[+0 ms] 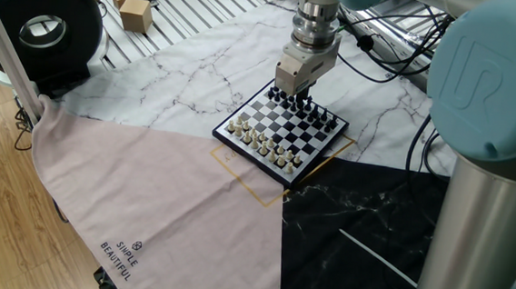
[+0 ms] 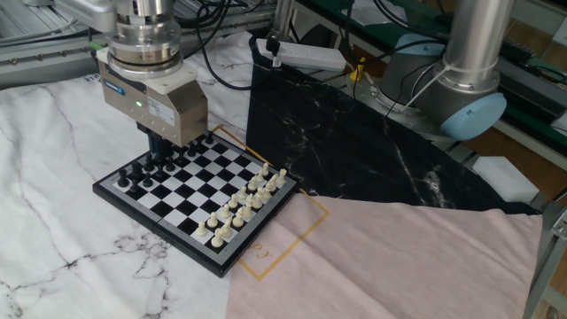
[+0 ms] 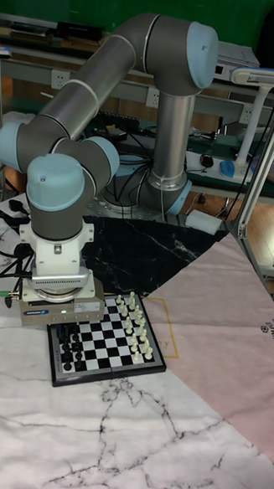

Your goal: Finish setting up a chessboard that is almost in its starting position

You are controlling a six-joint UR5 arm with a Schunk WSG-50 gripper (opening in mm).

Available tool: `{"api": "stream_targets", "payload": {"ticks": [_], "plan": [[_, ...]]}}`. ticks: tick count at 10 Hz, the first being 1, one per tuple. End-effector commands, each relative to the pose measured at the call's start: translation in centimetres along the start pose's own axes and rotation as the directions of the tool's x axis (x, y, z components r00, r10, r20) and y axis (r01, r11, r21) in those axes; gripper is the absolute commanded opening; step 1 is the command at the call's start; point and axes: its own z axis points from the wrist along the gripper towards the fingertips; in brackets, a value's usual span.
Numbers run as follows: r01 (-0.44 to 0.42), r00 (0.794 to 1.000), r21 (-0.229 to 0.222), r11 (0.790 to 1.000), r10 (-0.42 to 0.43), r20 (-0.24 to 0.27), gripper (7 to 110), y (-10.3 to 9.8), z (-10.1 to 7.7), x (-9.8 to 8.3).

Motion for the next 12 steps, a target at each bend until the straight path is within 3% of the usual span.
{"api": "stream_targets", "payload": {"ticks": [1, 12], "plan": [[-0.001, 1.0, -0.011, 1.0, 0.001, 0.007, 7, 0.16, -0.07, -0.15], [0.009, 1.0, -0.012, 1.0, -0.009, 0.01, 7, 0.11, 0.06, -0.21]]}}
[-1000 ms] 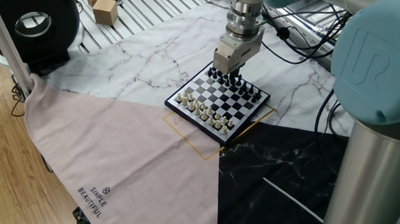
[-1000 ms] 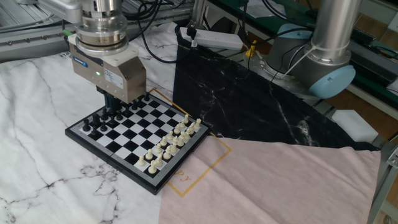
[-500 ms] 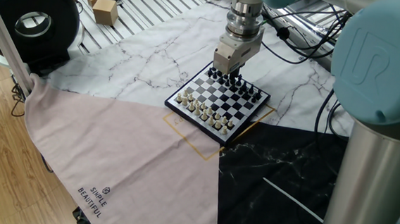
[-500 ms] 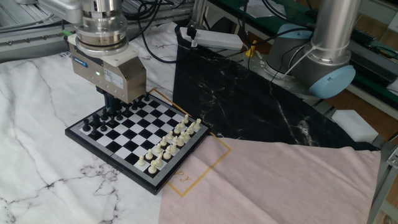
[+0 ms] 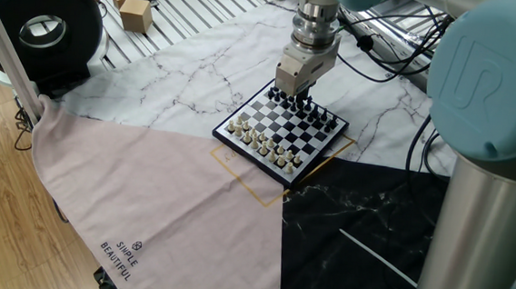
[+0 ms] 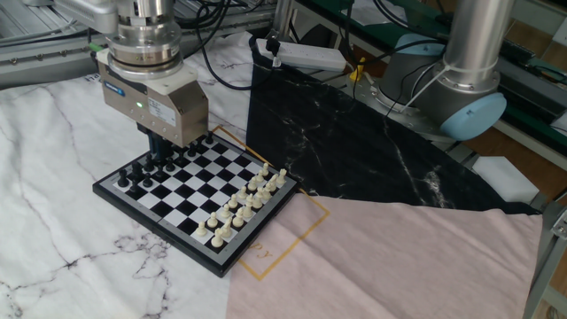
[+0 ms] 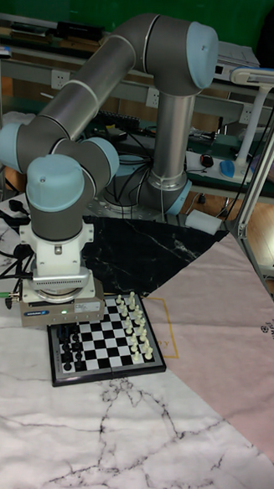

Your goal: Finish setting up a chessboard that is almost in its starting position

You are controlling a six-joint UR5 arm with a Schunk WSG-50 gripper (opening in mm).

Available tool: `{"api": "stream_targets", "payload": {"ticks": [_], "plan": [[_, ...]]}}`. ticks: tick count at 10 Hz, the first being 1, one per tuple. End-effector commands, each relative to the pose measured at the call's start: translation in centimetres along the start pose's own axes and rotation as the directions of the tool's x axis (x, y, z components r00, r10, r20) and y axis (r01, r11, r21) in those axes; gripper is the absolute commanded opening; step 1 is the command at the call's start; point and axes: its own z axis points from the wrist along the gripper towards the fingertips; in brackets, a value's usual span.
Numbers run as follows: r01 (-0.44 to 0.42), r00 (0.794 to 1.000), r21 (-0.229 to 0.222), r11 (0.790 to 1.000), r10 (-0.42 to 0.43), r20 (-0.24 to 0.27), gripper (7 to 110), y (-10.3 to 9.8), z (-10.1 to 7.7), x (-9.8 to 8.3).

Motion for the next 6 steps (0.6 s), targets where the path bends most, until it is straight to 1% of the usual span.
{"api": "stream_targets", "payload": {"ticks": [1, 6], "plan": [[-0.007, 1.0, -0.011, 1.0, 0.007, 0.007, 7, 0.15, 0.01, -0.13], [-0.009, 1.0, -0.026, 1.0, 0.009, 0.011, 7, 0.4, 0.18, -0.14]]}}
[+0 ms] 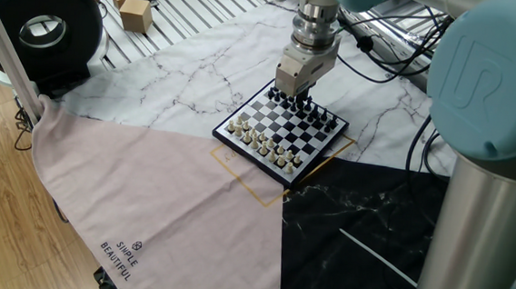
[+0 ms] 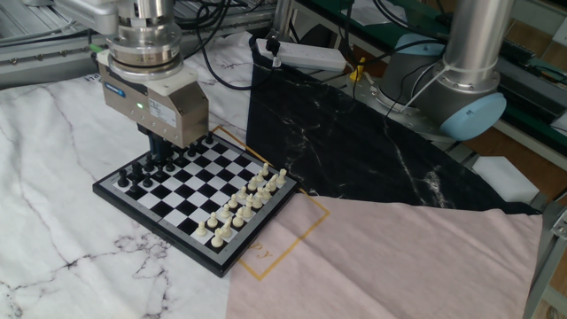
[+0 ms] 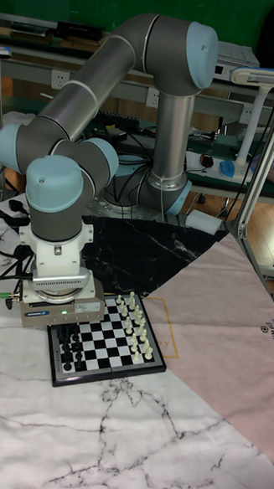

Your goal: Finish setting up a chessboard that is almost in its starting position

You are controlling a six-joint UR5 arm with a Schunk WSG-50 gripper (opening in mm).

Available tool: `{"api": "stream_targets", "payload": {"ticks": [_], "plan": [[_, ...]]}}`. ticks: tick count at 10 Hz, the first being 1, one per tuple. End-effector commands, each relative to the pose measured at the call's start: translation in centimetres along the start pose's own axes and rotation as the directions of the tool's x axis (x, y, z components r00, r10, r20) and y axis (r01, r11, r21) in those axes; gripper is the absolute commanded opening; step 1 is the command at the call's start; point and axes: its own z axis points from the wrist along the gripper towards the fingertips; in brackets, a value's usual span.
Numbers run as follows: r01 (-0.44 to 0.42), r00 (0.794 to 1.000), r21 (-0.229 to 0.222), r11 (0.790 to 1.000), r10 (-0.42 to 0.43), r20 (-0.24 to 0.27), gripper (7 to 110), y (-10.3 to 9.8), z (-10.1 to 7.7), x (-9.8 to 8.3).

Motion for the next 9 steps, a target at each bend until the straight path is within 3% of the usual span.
{"api": "stream_targets", "payload": {"ticks": [1, 2, 3, 9], "plan": [[-0.004, 1.0, -0.016, 1.0, 0.004, 0.008, 7, 0.14, 0.02, -0.09], [0.003, 1.0, -0.006, 1.0, -0.003, 0.008, 7, -0.11, 0.05, -0.08], [0.006, 1.0, -0.009, 1.0, -0.006, 0.01, 22, -0.08, 0.08, -0.1], [0.02, 1.0, -0.018, 1.0, -0.019, 0.021, 22, 0.07, 0.12, -0.52]]}}
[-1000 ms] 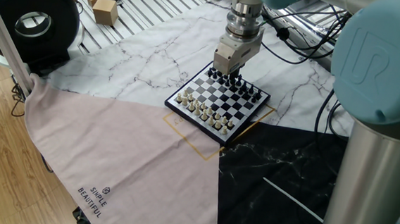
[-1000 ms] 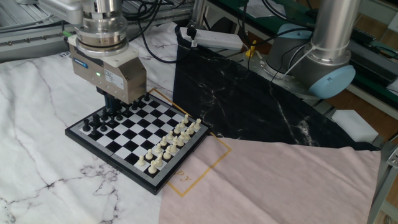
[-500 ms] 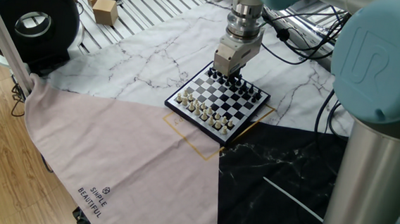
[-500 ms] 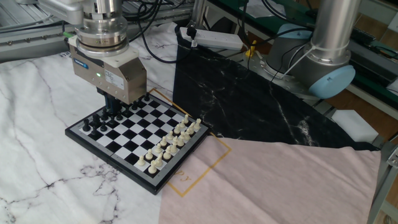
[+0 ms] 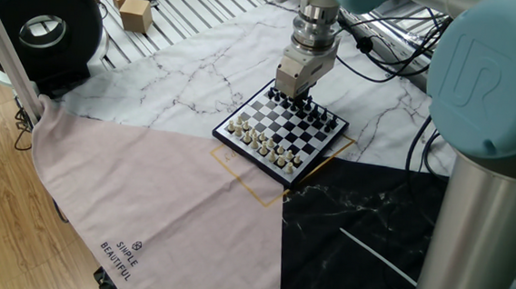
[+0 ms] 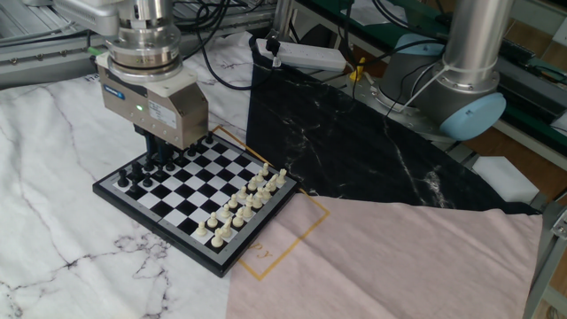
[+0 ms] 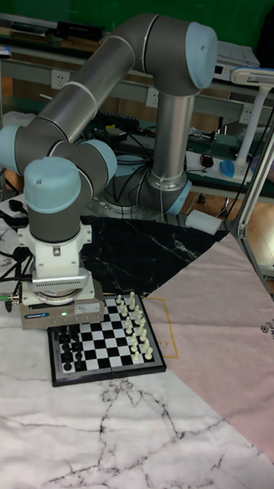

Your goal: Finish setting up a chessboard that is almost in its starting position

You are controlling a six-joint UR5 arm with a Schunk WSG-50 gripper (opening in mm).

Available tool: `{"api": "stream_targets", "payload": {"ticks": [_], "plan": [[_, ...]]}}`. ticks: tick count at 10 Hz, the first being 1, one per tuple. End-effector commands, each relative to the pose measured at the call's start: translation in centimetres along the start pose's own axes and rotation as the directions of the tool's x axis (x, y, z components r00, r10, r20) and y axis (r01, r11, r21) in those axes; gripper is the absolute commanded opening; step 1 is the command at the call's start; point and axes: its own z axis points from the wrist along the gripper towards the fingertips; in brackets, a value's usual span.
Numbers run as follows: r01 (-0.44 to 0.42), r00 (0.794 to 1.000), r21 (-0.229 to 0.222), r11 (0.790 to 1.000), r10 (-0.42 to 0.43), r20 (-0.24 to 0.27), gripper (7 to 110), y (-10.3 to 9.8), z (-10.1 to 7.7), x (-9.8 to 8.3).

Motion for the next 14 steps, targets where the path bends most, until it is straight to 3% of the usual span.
{"api": "stream_targets", "payload": {"ticks": [1, 14], "plan": [[-0.001, 1.0, -0.013, 1.0, 0.001, 0.01, 22, 0.1, -0.2, -0.2], [-0.005, 1.0, -0.016, 1.0, 0.004, -0.024, 22, 0.1, -1.8, 0.2]]}}
